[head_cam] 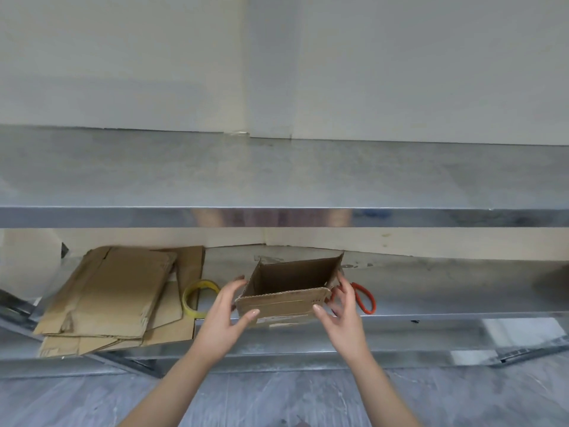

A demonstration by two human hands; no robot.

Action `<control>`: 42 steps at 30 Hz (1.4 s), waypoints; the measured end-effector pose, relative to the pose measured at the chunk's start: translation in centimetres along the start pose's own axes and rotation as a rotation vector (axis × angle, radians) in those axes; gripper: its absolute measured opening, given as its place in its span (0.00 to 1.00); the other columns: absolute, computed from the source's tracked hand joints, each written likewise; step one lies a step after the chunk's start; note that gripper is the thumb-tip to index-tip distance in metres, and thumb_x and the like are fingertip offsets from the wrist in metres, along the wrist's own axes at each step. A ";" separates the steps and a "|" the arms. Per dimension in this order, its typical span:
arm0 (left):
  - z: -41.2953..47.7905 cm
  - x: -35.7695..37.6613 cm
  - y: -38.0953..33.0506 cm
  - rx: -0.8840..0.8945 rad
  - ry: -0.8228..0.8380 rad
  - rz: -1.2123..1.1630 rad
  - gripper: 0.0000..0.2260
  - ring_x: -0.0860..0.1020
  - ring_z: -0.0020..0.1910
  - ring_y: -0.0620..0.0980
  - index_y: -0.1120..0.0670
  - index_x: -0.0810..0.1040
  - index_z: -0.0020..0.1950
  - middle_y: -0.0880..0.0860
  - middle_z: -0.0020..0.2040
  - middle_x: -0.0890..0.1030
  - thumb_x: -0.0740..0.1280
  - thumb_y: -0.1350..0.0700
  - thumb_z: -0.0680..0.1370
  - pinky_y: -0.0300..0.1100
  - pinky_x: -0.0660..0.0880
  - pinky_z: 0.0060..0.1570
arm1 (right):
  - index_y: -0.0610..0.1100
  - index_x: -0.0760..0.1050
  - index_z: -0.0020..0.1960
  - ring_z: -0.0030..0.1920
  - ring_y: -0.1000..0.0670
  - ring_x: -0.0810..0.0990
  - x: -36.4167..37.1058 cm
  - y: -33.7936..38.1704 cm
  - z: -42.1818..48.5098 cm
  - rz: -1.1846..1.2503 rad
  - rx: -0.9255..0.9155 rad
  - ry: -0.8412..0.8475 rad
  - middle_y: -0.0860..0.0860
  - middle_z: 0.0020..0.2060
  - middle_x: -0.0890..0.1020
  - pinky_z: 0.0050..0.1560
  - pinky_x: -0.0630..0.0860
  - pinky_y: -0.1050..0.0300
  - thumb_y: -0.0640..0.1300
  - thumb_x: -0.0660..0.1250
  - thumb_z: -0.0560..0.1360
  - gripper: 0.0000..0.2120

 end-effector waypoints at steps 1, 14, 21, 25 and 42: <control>-0.1 0.1 0.0 -0.012 -0.015 -0.016 0.27 0.65 0.65 0.30 0.26 0.55 0.66 0.26 0.67 0.63 0.63 0.31 0.70 0.39 0.68 0.61 | 0.77 0.54 0.66 0.60 0.74 0.68 0.1 0.1 0.0 -0.013 -0.005 0.007 0.72 0.66 0.64 0.52 0.71 0.76 0.50 0.74 0.72 0.38; 1.6 -0.6 -1.2 0.125 0.021 0.031 0.24 0.59 0.68 0.28 0.30 0.58 0.71 0.33 0.70 0.60 0.58 0.32 0.76 0.29 0.66 0.62 | 0.72 0.59 0.65 0.69 0.62 0.67 -0.6 1.1 1.3 -0.015 -0.071 0.014 0.71 0.66 0.66 0.65 0.67 0.70 0.54 0.75 0.69 0.33; 5.7 -0.9 -3.0 0.079 0.156 0.247 0.15 0.71 0.57 0.40 0.39 0.70 0.67 0.44 0.69 0.64 0.56 0.42 0.81 0.29 0.66 0.55 | 0.63 0.57 0.71 0.71 0.59 0.65 -1.4 0.9 1.7 -0.111 -0.044 0.042 0.59 0.72 0.65 0.64 0.65 0.73 0.63 0.73 0.66 0.39; 6.7 -0.3 -3.0 -0.016 0.271 0.193 0.23 0.71 0.54 0.41 0.34 0.58 0.72 0.43 0.73 0.60 0.61 0.40 0.79 0.27 0.68 0.48 | 0.73 0.57 0.65 0.68 0.64 0.68 -1.8 1.2 2.1 -0.135 -0.049 0.071 0.66 0.68 0.67 0.61 0.67 0.75 0.62 0.73 0.67 0.34; 4.4 2.2 0.6 -0.047 0.224 -0.071 0.29 0.61 0.73 0.43 0.38 0.72 0.66 0.33 0.73 0.56 0.70 0.34 0.67 0.43 0.69 0.67 | 0.66 0.72 0.61 0.72 0.61 0.59 -1.8 -0.2 2.1 -0.234 -0.029 0.187 0.55 0.73 0.65 0.69 0.60 0.61 0.64 0.68 0.69 0.21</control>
Point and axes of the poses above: each hand's wrist, its own z-axis towards the middle knuckle, its own x-axis out of the palm, y = z × x, the point moved 8 cm from there along z, towards the middle knuckle
